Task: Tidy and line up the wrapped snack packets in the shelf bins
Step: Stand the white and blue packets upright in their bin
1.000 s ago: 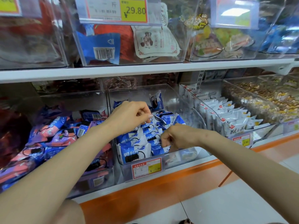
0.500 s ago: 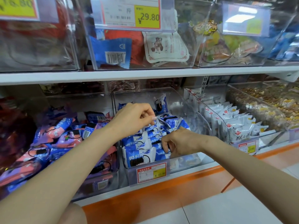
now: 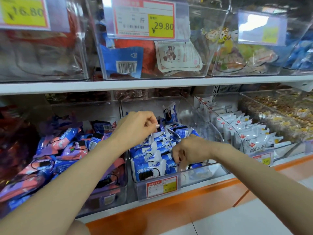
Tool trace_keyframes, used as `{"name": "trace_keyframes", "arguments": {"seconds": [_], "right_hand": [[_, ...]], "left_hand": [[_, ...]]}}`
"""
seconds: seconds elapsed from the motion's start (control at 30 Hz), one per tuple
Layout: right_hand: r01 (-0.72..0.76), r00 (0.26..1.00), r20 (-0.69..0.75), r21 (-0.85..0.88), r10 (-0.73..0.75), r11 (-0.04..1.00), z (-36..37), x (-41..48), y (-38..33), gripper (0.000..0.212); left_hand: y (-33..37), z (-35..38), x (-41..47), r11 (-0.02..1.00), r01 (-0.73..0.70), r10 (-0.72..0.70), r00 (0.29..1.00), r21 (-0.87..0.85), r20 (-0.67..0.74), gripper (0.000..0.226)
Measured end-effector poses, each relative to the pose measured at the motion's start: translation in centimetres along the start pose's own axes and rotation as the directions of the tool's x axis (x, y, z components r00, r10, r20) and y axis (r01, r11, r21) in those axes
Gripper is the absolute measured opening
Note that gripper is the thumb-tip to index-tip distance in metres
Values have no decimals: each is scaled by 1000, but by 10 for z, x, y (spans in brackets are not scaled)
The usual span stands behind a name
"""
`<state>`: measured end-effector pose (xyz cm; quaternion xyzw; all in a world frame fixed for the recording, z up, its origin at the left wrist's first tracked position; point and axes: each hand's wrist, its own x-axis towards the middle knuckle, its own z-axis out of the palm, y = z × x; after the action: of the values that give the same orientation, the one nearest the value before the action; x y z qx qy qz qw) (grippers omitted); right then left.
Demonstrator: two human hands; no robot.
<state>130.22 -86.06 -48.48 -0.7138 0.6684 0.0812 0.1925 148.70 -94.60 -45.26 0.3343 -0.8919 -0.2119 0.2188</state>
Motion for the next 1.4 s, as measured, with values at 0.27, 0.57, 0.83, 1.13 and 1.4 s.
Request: {"name": "trace_keyframes", "arguments": {"seconds": [0.27, 0.57, 0.83, 1.13, 1.4], "right_hand": [[-38, 904, -425, 20, 43, 999, -41, 67, 14, 51], [-80, 916, -385, 92, 109, 993, -43, 70, 7, 38], [195, 941, -269, 927, 204, 321, -38, 12, 1, 30], [202, 930, -297, 905, 215, 374, -20, -3, 0, 32], [210, 683, -601, 706, 415, 676, -5, -12, 24, 17]], "left_hand": [[-20, -11, 8, 986, 153, -146, 983, 60, -112, 6], [-24, -2, 9, 991, 124, -128, 988, -55, -82, 13], [8, 22, 12, 930, 187, -158, 981, -316, 114, 46], [9, 23, 13, 815, 293, -236, 956, -500, 175, 42], [-7, 1, 95, 988, 65, -67, 998, -138, -10, 51]]}}
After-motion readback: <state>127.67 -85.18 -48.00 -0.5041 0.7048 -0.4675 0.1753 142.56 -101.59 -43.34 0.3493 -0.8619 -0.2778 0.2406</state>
